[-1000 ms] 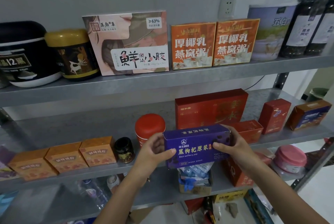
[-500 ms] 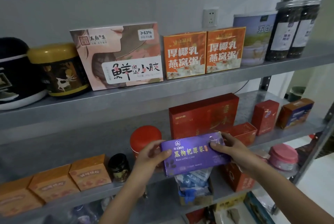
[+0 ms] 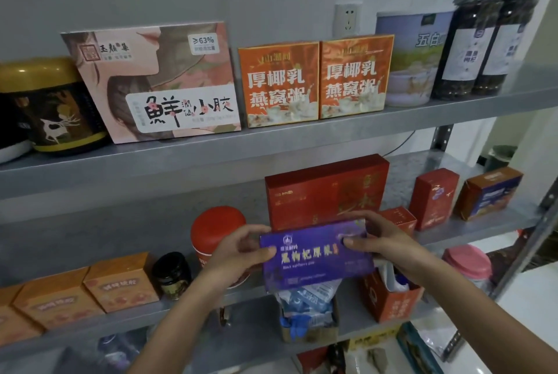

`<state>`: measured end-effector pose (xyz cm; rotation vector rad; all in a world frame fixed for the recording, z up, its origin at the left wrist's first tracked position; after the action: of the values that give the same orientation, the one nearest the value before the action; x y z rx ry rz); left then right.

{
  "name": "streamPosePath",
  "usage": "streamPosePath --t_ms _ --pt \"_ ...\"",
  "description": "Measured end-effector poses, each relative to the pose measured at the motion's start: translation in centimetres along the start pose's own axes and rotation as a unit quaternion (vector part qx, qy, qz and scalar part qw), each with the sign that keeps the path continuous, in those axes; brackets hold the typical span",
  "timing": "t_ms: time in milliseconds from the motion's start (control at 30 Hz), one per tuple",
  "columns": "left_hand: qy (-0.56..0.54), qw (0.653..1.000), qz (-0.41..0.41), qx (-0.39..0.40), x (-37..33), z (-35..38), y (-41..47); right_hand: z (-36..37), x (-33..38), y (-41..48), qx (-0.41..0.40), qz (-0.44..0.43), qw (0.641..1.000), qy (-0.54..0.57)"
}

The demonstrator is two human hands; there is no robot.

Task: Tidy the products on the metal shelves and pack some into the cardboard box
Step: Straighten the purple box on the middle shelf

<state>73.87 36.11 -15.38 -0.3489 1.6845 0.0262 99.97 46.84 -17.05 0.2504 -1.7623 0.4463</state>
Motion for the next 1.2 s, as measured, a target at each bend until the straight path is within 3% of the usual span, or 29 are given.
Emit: streamPosePath --t_ms 133,200,300,433,567,733,867,967,1033,1100,1200 --pt "0.058 0.997 0.026 0.048 -0.1 1.2 1.3 -1.5 -0.6 1.3 0.023 -0.073 0.994 -0.079" --pt "0.155 0.985 0.056 0.049 0.1 1.9 2.1 -1.7 -1.2 2.4 0.024 -0.111 0.983 -0.147" --pt "0.357 0.929 0.099 0.011 0.8 2.7 3.2 -1.5 -1.6 4.0 0.016 -0.165 0.949 -0.268" --pt "0.532 0.839 0.102 -0.042 1.1 3.8 4.3 -1.2 -1.8 6.1 -0.021 -0.228 0.865 -0.447" --pt "0.619 0.777 0.085 -0.07 1.0 4.7 5.7 -0.9 -2.4 8.2 -0.028 -0.254 0.829 -0.498" --pt "0.708 0.7 0.064 -0.071 2.8 5.8 8.0 -0.9 -4.2 9.8 0.016 -0.221 0.803 -0.554" --pt "0.709 0.695 0.067 -0.096 4.2 6.0 9.2 -2.2 -5.5 10.2 0.044 -0.213 0.808 -0.548" --pt "0.705 0.695 0.091 -0.111 4.6 6.7 9.2 -4.3 -5.8 10.8 -0.016 -0.191 0.807 -0.558" --pt "0.666 0.729 0.115 -0.106 4.9 7.9 8.9 -5.9 -6.2 11.5 -0.065 -0.15 0.81 -0.564" --pt "0.629 0.764 0.123 -0.076 5.4 9.7 8.8 -6.8 -6.6 12.0 -0.061 -0.103 0.82 -0.559" --pt "0.642 0.755 0.113 -0.075 6.4 11.4 9.4 -7.4 -6.8 12.3 -0.023 -0.092 0.821 -0.563"
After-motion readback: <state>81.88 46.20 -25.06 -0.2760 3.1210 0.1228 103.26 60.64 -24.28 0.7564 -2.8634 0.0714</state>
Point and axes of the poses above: each hand's wrist, its own y-axis towards the middle knuckle, its own z-axis out of the palm, x = y × z, the point moved 2 cm from there along y, towards the middle knuckle, and after that the axes turned 3 degrees about -x, right-handed, at the moved point
